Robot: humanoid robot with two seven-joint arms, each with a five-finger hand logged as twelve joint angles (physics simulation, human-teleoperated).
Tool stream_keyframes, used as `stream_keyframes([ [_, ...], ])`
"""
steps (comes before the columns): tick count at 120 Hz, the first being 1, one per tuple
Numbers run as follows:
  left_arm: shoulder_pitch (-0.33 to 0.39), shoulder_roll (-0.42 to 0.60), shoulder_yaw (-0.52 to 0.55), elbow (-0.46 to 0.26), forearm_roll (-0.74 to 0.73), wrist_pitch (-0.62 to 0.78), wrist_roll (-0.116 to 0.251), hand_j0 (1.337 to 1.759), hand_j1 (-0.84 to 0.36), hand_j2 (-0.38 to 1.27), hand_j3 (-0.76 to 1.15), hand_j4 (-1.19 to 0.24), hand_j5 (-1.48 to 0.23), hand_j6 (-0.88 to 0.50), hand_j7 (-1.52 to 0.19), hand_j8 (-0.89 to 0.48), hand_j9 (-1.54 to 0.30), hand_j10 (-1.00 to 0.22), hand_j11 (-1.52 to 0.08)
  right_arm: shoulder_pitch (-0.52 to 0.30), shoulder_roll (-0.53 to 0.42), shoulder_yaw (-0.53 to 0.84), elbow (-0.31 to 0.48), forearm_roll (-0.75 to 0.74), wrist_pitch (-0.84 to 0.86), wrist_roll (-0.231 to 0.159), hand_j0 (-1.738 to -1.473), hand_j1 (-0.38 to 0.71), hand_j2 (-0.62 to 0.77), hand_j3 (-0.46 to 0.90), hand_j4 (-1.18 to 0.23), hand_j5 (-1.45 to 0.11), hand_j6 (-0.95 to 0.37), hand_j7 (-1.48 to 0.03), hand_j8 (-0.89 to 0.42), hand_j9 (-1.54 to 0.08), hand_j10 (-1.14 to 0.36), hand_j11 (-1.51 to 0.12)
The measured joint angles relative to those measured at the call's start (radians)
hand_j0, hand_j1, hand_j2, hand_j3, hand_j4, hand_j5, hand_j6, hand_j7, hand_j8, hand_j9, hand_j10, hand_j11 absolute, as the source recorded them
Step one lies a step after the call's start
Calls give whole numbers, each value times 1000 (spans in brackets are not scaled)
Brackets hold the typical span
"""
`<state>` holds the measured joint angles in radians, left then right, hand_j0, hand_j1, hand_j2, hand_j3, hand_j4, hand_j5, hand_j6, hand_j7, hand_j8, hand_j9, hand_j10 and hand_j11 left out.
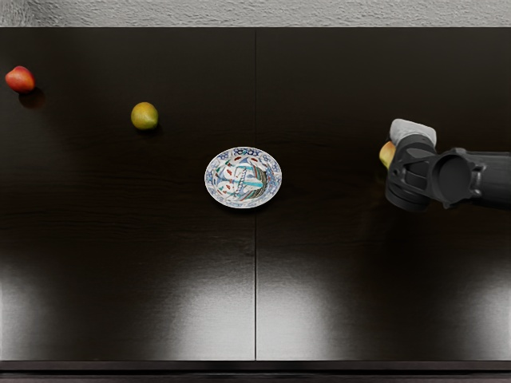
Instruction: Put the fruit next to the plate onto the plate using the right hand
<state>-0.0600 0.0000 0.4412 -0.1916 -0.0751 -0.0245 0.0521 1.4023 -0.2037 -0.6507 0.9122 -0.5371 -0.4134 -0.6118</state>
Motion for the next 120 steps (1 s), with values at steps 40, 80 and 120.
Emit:
stream_keyframes([
  [40,-1,0,2,0,0,0,0,1658,71,46,0,-231,-301,-231,-301,-231,-301,-231,-301,1,4,0,4,-2,5,0,-1651,172,-36,-2,-461,-669,-317,-685,-411,-676,-543,-675],
  [80,-3,0,2,0,0,0,0,1658,71,46,0,-232,-301,-231,-301,-231,-301,-232,-301,5,-2,1,16,1,9,1,-1652,167,54,-1,-512,-742,-345,-737,-433,-733,-571,-735],
  [120,-3,0,1,1,0,0,0,1658,71,46,0,-231,-301,-231,-301,-231,-301,-231,-301,83,-86,6,175,-2,-2,2,-1650,115,30,-1,-545,-803,-379,-779,-459,-793,-590,-796],
])
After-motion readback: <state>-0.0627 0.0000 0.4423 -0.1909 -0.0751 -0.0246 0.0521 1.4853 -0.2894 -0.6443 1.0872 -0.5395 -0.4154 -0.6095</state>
